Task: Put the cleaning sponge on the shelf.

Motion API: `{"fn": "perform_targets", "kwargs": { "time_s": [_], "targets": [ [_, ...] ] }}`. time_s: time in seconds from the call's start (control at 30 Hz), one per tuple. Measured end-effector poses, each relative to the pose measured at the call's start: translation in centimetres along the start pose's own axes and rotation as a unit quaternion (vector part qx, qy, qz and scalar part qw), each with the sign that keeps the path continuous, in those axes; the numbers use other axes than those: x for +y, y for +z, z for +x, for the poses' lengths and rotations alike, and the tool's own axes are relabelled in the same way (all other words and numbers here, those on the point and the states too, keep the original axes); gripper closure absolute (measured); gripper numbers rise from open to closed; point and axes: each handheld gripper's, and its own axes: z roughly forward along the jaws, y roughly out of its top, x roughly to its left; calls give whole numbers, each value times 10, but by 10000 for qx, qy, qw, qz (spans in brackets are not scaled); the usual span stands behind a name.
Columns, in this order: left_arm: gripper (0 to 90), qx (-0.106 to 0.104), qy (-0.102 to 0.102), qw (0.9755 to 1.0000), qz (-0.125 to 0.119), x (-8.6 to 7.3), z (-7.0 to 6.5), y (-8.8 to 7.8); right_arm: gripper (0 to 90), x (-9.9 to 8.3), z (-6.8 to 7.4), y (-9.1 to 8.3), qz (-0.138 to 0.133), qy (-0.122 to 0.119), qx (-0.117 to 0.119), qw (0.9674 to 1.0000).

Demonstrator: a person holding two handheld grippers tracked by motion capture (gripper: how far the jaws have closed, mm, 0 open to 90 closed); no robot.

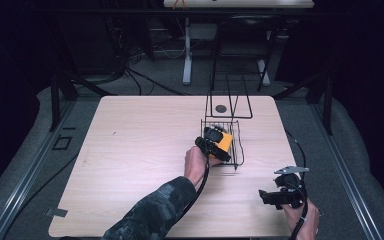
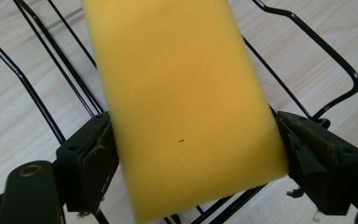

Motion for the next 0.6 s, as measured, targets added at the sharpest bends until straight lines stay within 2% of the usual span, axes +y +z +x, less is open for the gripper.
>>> {"fn": "perform_targets", "kwargs": {
  "time_s": [0.03, 0.2, 0.33, 0.6],
  "targets": [
    [159, -9, -38, 10000, 12, -1, -1, 0, 76, 0, 0, 0, -30, 4, -6, 10000],
    [144, 40, 48, 10000, -37, -4, -1, -3, 77, 0, 1, 0, -44, -9, -10, 10000],
    [82, 58, 92, 9999, -87, -4, -2, -7, 77, 0, 1, 0, -42, 3, -14, 10000],
    [39, 39, 213, 9995, -243, -5, -1, -23, 77, 0, 1, -1, -48, 6, -17, 10000]
  ]
}}
